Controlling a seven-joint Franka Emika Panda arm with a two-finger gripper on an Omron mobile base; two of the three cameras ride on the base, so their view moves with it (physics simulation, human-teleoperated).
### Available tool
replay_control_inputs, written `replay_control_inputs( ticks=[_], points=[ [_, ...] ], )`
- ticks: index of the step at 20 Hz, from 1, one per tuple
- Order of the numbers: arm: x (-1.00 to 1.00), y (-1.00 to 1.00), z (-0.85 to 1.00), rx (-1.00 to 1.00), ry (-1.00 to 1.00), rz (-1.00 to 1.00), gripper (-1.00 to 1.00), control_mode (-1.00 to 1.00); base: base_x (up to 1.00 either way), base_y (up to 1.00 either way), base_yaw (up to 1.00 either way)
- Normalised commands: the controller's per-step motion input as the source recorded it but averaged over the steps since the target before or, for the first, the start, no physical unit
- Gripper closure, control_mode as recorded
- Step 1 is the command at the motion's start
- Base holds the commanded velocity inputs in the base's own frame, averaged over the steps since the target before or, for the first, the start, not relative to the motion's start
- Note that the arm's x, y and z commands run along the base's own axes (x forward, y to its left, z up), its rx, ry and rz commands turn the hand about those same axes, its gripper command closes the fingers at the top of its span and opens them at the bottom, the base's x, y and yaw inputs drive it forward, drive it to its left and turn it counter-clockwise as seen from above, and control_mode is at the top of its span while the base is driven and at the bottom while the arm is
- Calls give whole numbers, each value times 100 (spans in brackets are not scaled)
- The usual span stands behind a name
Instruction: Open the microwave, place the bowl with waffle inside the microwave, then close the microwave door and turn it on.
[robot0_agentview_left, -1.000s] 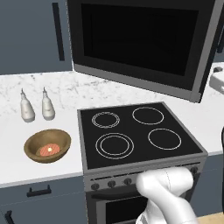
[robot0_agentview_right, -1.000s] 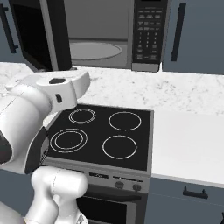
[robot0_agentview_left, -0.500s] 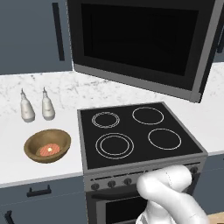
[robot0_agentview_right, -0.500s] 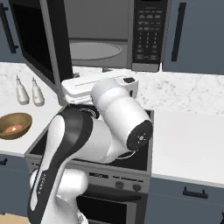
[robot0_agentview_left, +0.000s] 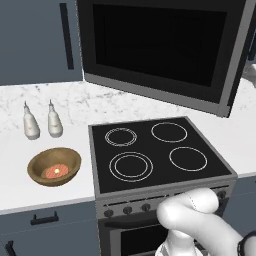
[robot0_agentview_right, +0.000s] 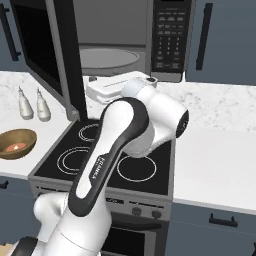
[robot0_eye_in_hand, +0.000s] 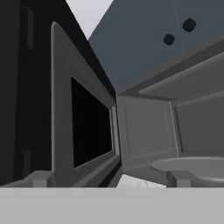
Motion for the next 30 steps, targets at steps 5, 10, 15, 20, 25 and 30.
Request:
replay_control_inputs(
  ticks=[5,10,15,20,25,30],
  points=[
    [0,63,0,0,1,0,-100,-100,0,0,0],
    [-58,61,1,0,0,3,-100,-100,0,0,0],
    [-82,81,0,0,4,12,-100,-100,0,0,0],
    [-56,98,0,0,9,7,-100,-100,0,0,0],
    [-11,100,0,-2,9,0,-100,-100,0,0,0],
    [0,97,0,-2,10,0,-100,-100,0,0,0]
  ],
)
